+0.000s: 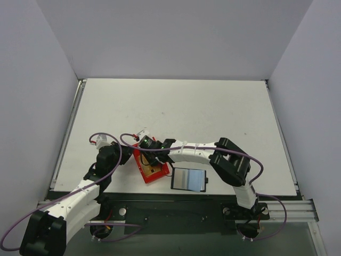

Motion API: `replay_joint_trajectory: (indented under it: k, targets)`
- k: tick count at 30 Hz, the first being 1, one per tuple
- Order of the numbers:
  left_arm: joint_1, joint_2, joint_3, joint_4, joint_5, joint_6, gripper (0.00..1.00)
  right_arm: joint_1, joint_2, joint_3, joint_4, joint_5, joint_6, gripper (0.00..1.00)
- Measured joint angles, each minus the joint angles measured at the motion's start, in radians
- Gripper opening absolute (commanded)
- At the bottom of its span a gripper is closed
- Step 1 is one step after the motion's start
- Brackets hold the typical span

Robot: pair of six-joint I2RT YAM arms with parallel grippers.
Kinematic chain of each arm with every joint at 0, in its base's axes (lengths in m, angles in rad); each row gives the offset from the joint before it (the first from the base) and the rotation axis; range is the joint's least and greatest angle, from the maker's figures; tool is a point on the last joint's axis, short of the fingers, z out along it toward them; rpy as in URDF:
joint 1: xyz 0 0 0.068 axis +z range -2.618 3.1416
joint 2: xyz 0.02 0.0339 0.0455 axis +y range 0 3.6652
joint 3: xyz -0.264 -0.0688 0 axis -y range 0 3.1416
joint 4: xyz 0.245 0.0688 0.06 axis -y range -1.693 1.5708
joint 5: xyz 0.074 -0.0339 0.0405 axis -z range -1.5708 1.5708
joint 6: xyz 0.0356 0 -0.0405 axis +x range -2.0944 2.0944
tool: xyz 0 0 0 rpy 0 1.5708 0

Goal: Put the credit cards into the card holder

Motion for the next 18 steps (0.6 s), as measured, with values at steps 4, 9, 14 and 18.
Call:
replay_joint_trajectory:
  k: [4,9,14,18]
  targets:
    - [0.000,0.000,0.000,-0.001,0.000,0.000,0.00,-0.003,-0.029,-0.021,0.029,-0.041,0.011,0.00]
    - [0.000,-0.003,0.000,-0.005,0.000,0.000,0.00,-0.011,-0.046,-0.044,0.066,-0.092,0.021,0.00]
    - [0.000,-0.004,0.000,-0.005,0.000,0.000,0.00,-0.019,-0.046,-0.057,0.077,-0.112,0.031,0.00]
    - [0.000,-0.004,0.000,-0.006,0.000,0.000,0.00,-0.018,-0.046,-0.048,0.054,-0.083,0.027,0.00]
